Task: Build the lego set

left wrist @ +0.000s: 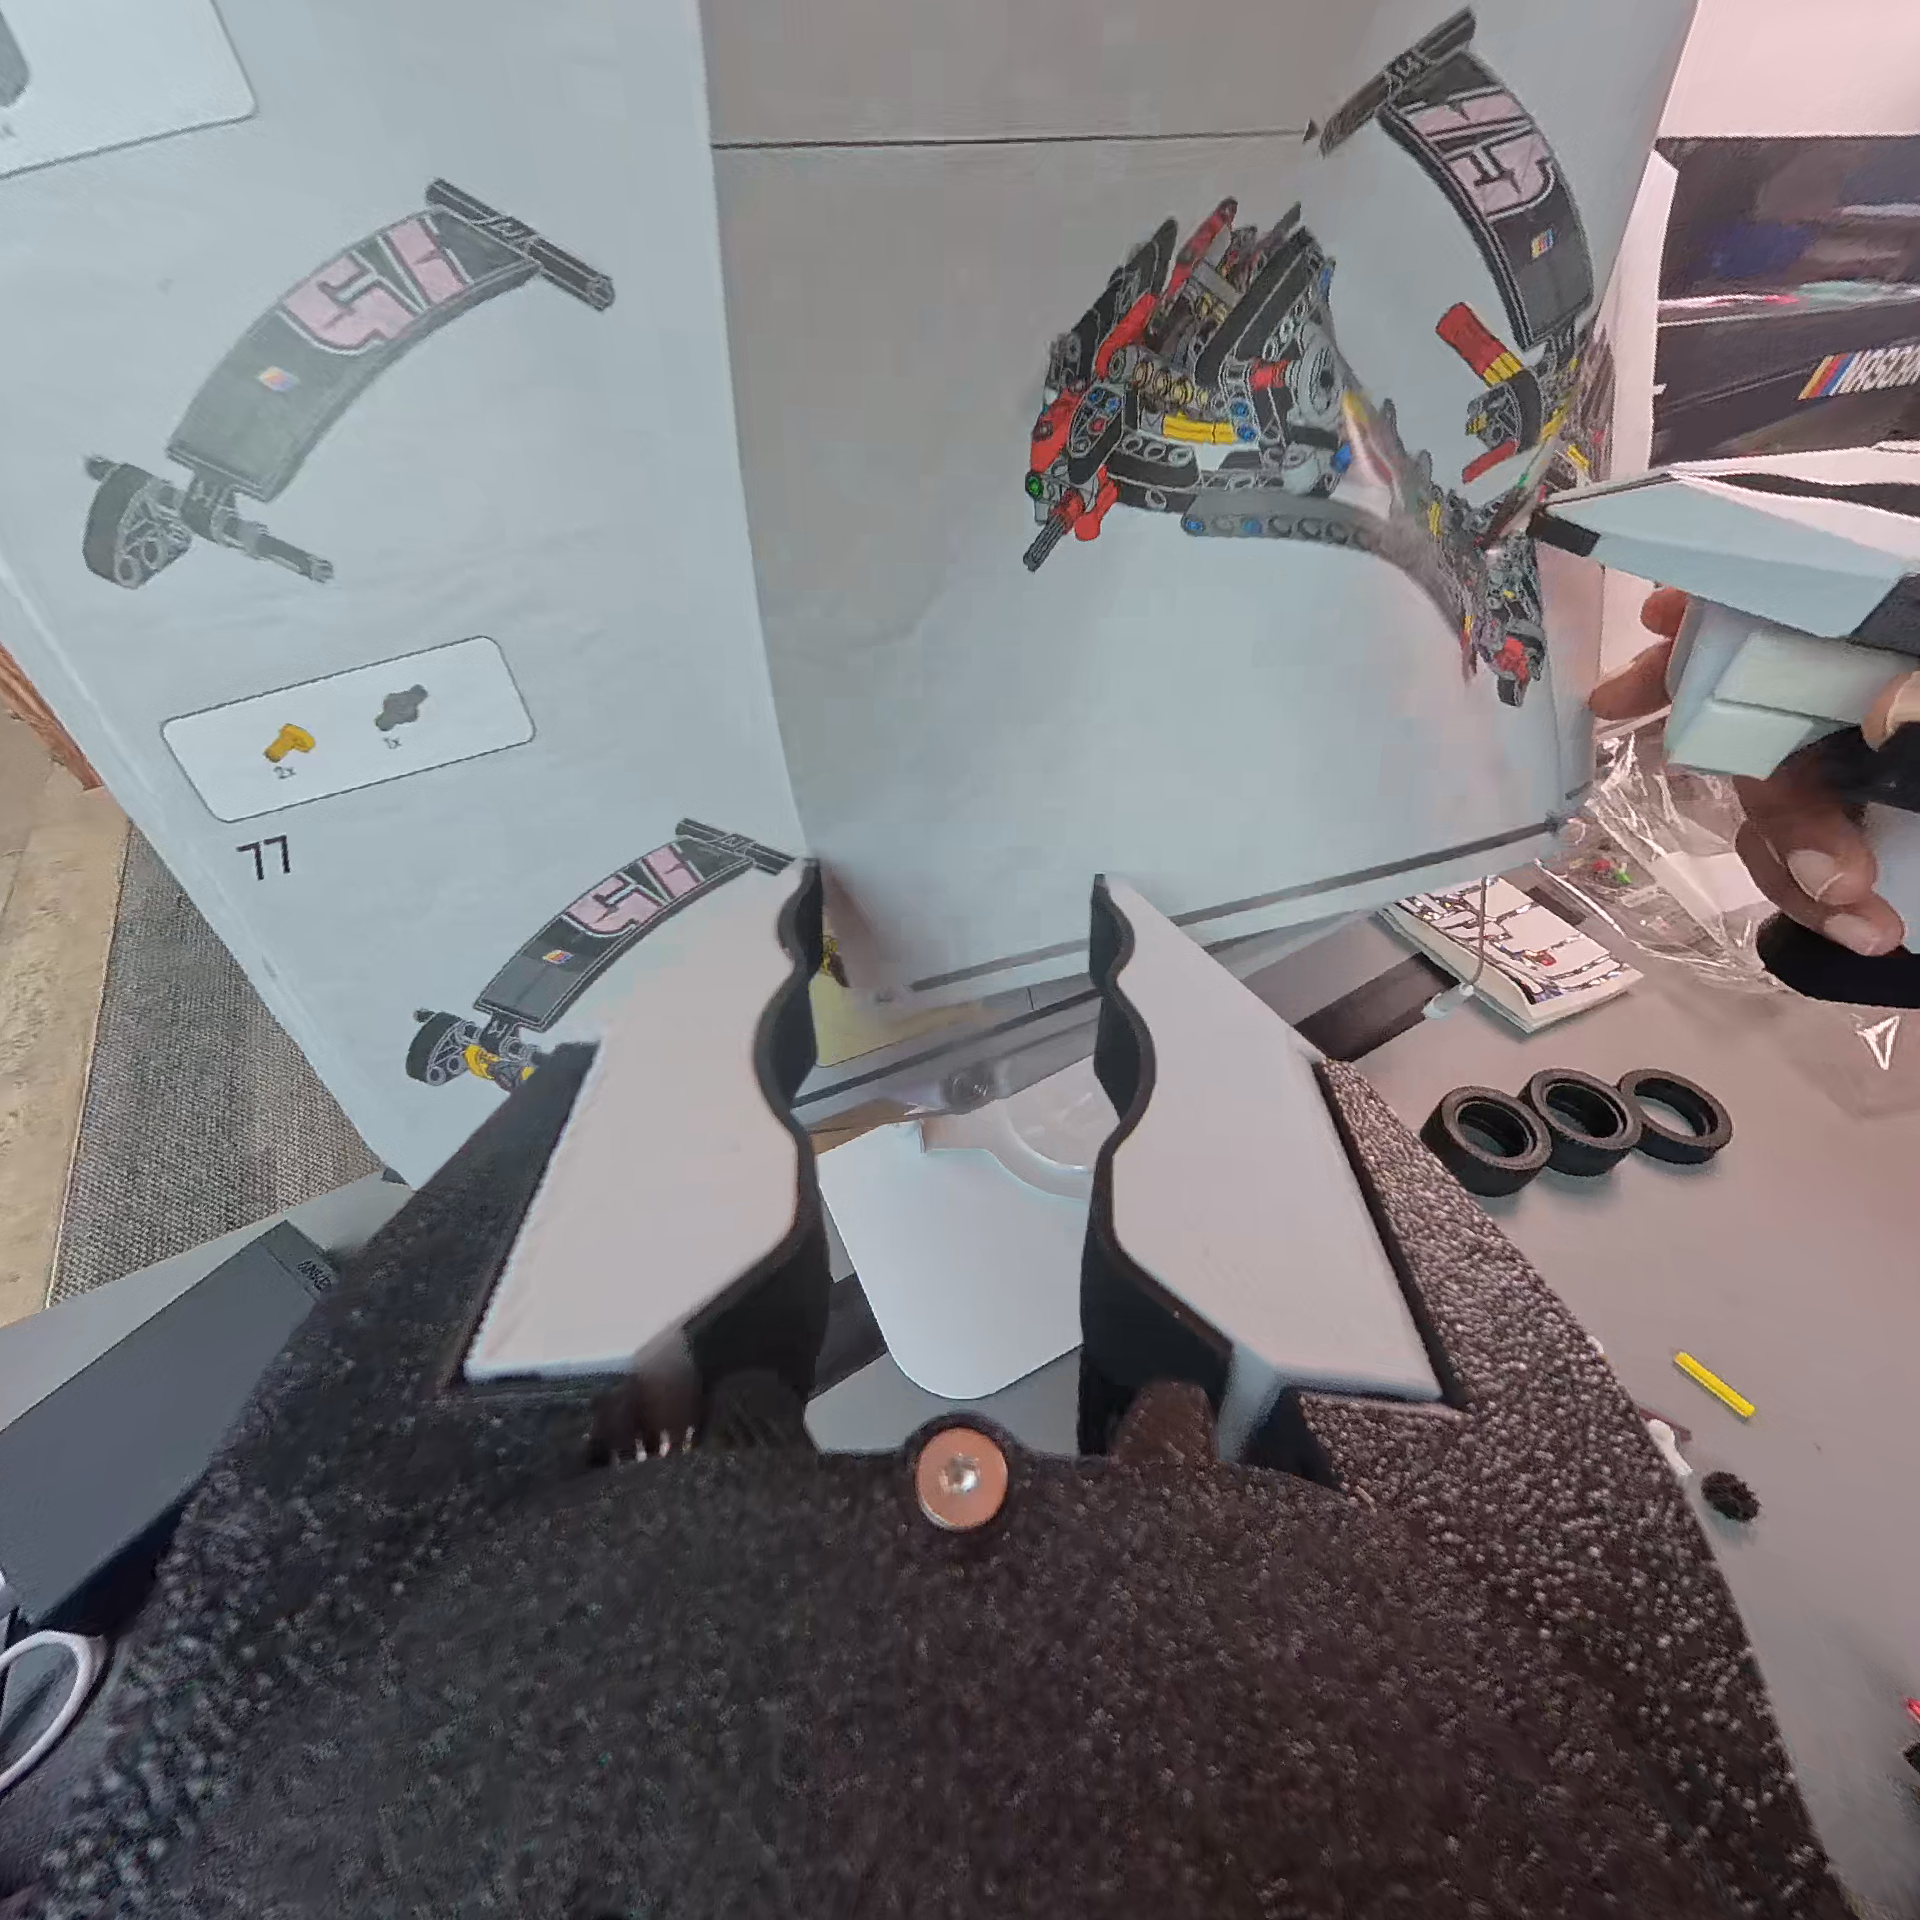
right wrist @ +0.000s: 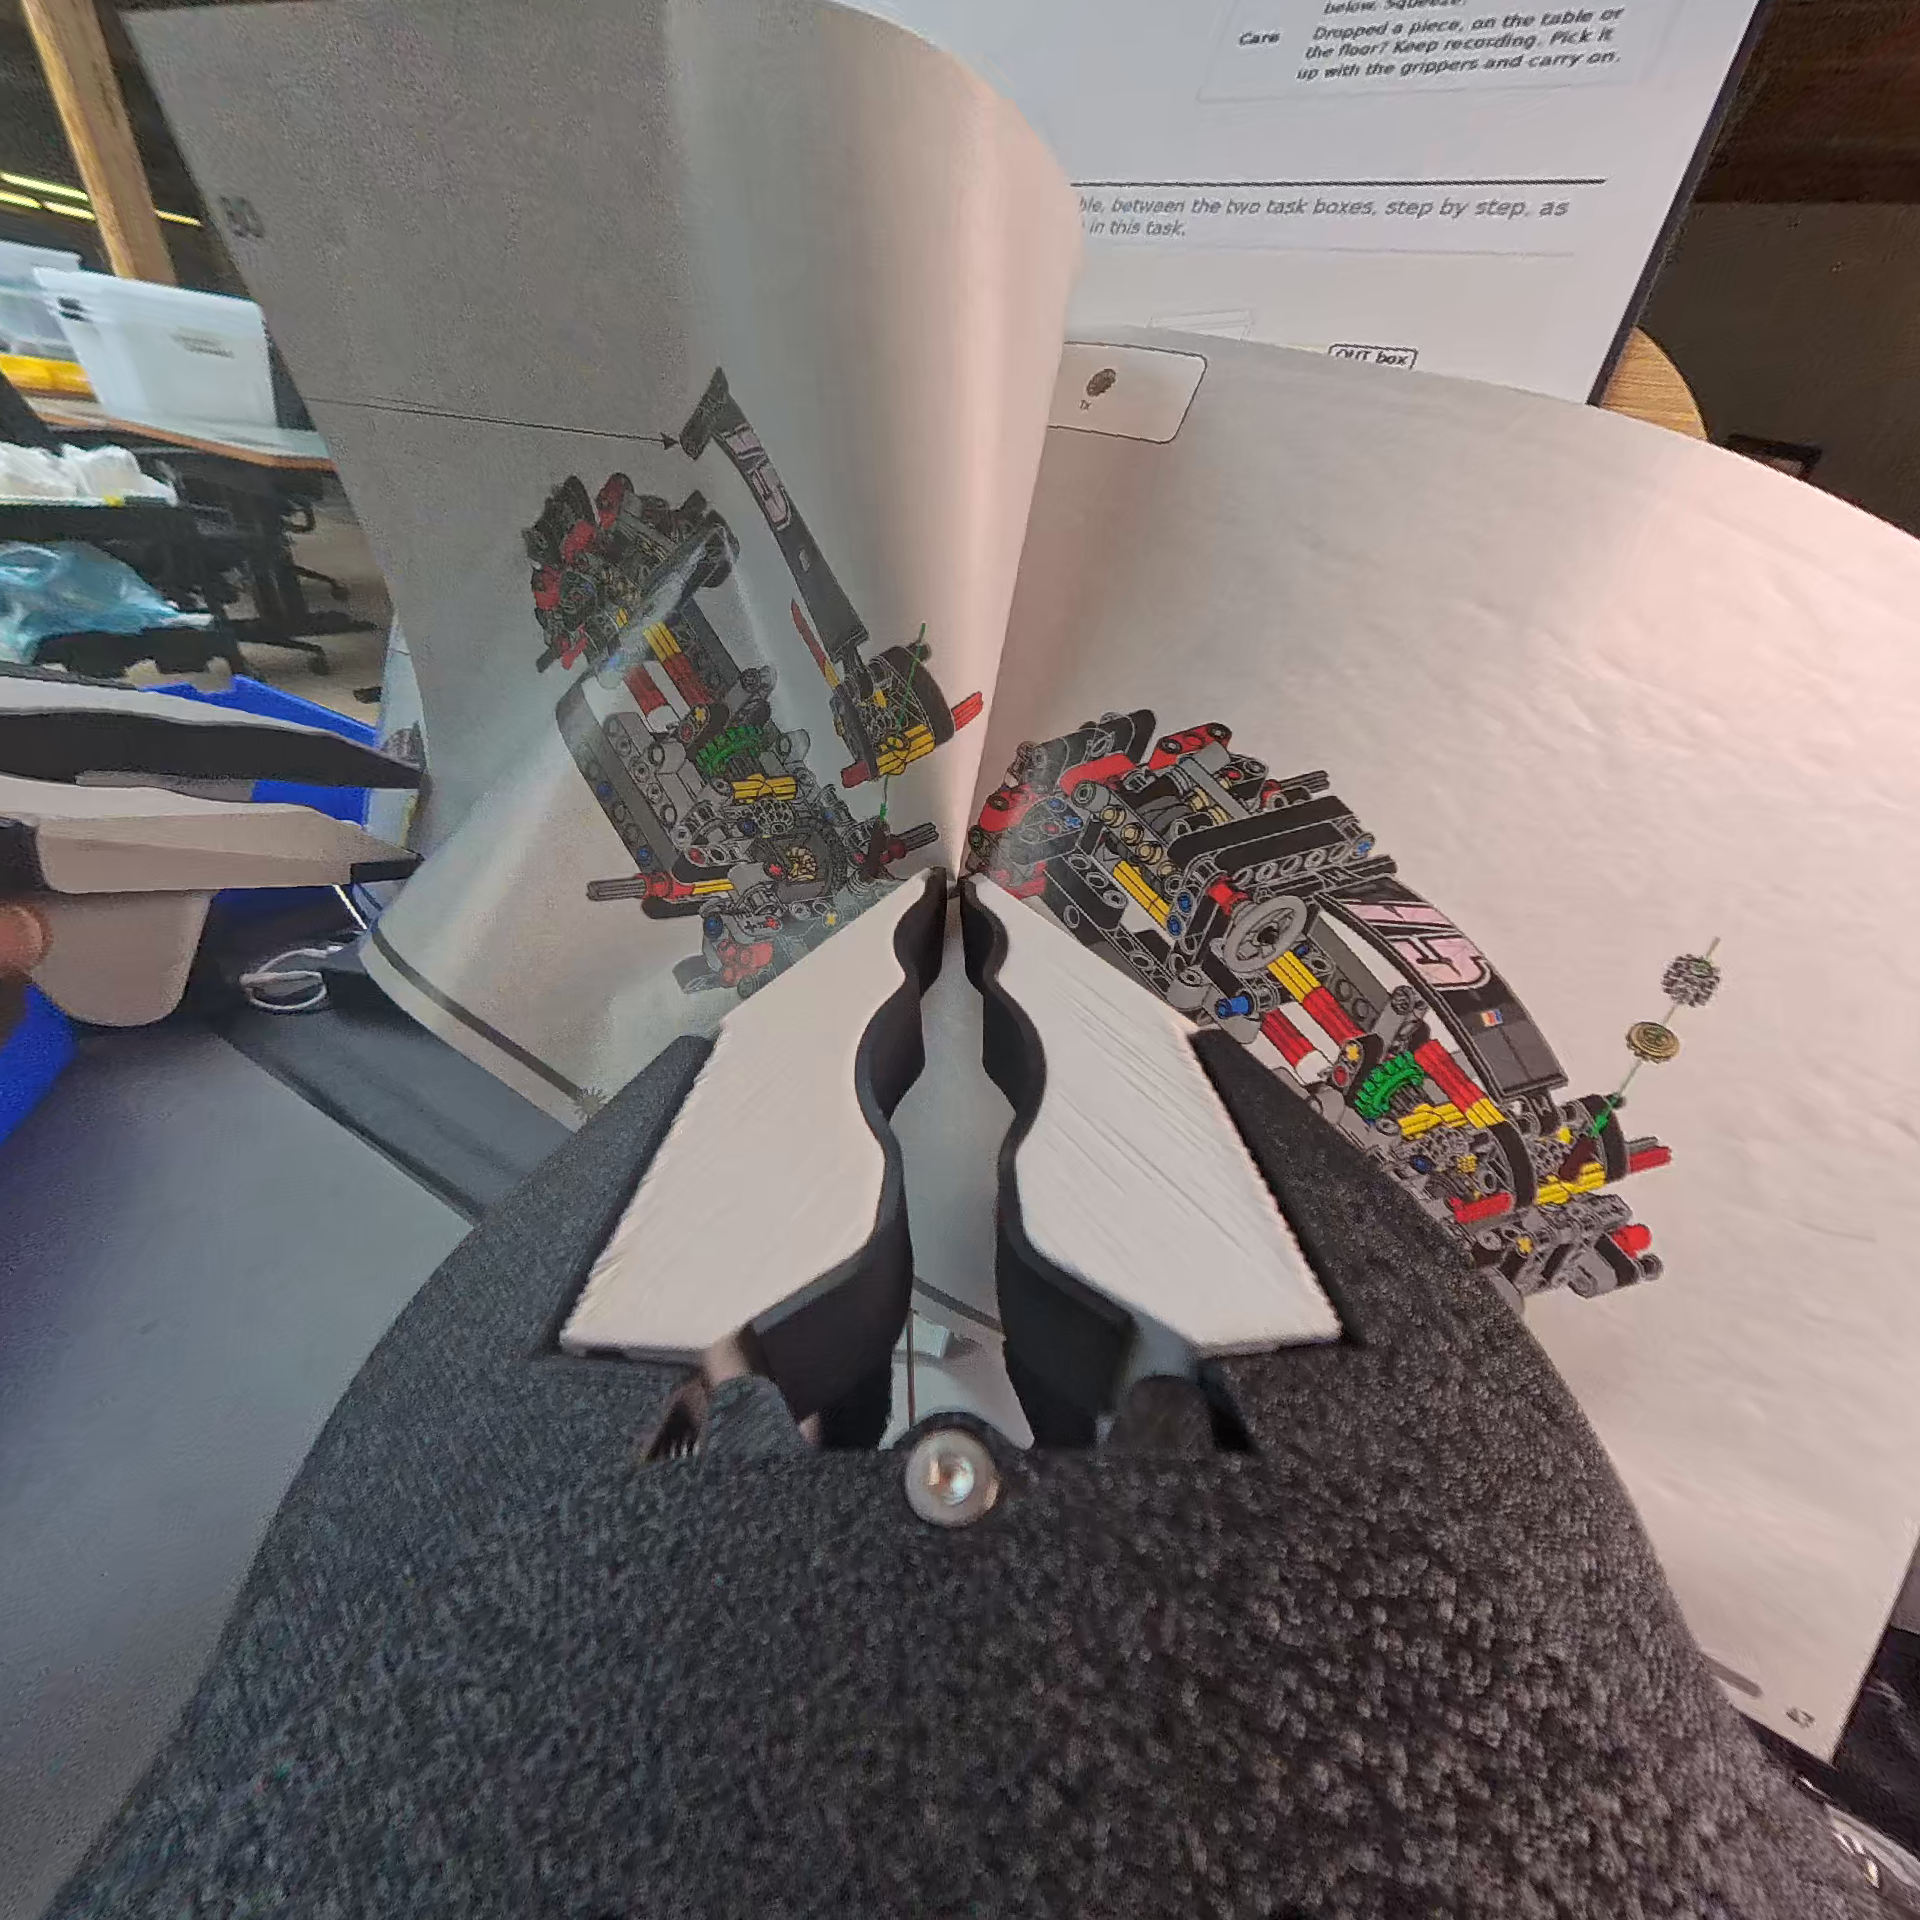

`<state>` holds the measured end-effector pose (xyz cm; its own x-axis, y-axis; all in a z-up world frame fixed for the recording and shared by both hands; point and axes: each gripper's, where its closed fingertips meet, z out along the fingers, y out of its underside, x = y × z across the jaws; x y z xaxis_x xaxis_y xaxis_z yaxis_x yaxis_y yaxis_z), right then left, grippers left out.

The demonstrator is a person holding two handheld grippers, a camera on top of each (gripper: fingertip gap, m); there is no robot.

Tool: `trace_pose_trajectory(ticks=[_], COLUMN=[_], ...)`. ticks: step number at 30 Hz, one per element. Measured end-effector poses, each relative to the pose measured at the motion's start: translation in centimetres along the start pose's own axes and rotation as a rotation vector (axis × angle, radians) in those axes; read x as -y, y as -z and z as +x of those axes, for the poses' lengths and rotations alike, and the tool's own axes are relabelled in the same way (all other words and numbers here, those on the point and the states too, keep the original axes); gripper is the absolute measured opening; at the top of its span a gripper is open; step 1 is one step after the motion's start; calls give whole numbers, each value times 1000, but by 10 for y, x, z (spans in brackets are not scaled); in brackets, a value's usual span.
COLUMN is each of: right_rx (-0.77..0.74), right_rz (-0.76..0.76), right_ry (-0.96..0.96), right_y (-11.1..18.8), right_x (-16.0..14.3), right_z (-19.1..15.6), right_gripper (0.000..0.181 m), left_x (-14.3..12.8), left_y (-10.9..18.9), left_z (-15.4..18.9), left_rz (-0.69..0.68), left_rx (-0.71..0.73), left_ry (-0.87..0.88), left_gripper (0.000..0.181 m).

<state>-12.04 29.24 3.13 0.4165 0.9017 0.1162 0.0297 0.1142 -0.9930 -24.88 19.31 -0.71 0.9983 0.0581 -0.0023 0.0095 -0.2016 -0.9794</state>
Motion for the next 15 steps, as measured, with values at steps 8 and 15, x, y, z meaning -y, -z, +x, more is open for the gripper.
trace_pose_trajectory(ticks=[8,15], right_rx=[-87,44], right_rz=[98,190], right_ry=[24,498], right_y=[32,57], right_x=[34,52], right_z=[0,-74], right_gripper=[31,75], left_x=[13,34], left_y=[13,23], left_z=[39,73], left_rz=[62,106], left_rx=[-170,-270], left_ry=[-12,-17], left_gripper=[0,0])
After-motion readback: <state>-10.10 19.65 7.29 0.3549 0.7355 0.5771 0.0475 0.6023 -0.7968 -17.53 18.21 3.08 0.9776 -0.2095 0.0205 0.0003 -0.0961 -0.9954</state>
